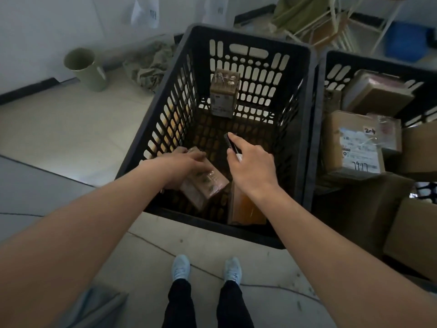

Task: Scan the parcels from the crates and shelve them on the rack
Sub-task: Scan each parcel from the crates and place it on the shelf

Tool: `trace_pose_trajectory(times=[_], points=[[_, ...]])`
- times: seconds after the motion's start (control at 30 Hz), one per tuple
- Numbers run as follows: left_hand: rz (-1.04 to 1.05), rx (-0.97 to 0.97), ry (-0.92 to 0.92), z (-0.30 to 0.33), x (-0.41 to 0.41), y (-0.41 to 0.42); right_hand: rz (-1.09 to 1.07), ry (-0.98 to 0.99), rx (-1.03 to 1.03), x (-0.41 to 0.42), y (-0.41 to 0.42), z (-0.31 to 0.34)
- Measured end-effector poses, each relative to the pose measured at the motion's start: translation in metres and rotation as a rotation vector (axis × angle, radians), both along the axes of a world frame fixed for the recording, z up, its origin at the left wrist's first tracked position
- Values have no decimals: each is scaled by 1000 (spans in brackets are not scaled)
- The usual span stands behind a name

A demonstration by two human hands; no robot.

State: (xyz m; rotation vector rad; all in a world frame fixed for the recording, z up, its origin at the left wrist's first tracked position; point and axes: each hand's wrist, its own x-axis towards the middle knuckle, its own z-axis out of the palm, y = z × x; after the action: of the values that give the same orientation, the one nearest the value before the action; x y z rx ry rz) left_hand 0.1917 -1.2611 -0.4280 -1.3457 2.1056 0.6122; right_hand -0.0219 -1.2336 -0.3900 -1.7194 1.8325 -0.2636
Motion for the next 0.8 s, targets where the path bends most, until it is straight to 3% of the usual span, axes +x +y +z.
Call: trace_pose_trajectory(times=[0.13, 0.4, 0.6, 0.8], points=[[4, -76, -13, -6, -3, -10, -40, -18, 5, -1, -1, 2], [319, 164, 147, 0, -1, -25, -78, -105, 10, -6, 2, 16], [582, 124, 264, 26, -1, -30, -95, -163, 38, -6, 4, 33], [708, 79, 422, 53, -2, -30, -107, -226, 48, -11, 6, 55]])
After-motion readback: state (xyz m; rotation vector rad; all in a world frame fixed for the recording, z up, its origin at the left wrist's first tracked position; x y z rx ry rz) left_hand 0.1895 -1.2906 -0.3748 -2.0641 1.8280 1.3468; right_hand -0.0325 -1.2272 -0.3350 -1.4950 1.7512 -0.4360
